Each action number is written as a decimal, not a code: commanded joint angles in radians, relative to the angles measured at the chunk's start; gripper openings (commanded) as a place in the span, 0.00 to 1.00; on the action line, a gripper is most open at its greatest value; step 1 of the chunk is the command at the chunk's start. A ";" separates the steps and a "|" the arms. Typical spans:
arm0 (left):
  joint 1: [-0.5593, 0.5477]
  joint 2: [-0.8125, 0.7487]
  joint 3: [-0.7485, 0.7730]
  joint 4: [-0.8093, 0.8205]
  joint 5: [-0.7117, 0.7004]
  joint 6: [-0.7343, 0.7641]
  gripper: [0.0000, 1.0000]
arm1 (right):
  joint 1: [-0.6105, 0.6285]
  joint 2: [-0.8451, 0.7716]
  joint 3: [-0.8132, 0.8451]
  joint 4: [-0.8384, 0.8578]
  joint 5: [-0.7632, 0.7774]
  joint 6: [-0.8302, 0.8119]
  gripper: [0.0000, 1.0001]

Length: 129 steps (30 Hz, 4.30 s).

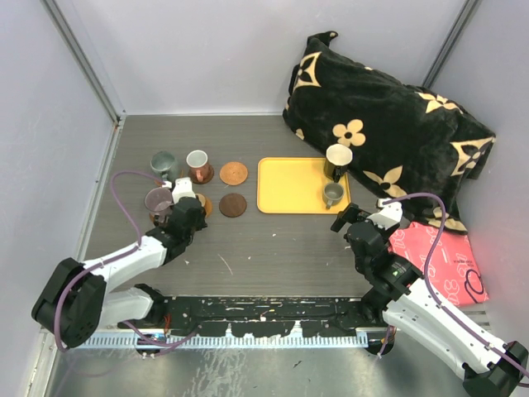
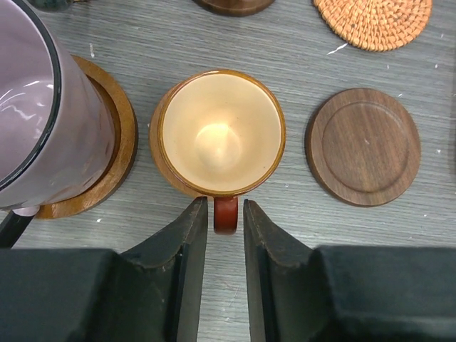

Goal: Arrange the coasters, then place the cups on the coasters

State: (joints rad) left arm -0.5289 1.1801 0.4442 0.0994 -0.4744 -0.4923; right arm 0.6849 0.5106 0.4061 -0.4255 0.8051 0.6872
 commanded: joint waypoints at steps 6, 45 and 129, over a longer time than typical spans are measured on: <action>0.003 -0.084 0.012 -0.017 -0.021 -0.021 0.36 | -0.001 -0.007 0.005 0.042 0.008 -0.003 1.00; 0.004 -0.316 0.017 -0.114 0.059 -0.040 0.97 | -0.019 0.570 0.429 0.178 -0.047 -0.201 1.00; 0.003 -0.383 -0.050 -0.071 0.083 -0.076 0.98 | -0.419 1.143 0.574 0.493 -0.325 -0.361 0.30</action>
State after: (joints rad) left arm -0.5289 0.8009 0.3939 -0.0341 -0.3809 -0.5617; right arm 0.2832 1.6478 0.9665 0.0151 0.4675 0.3271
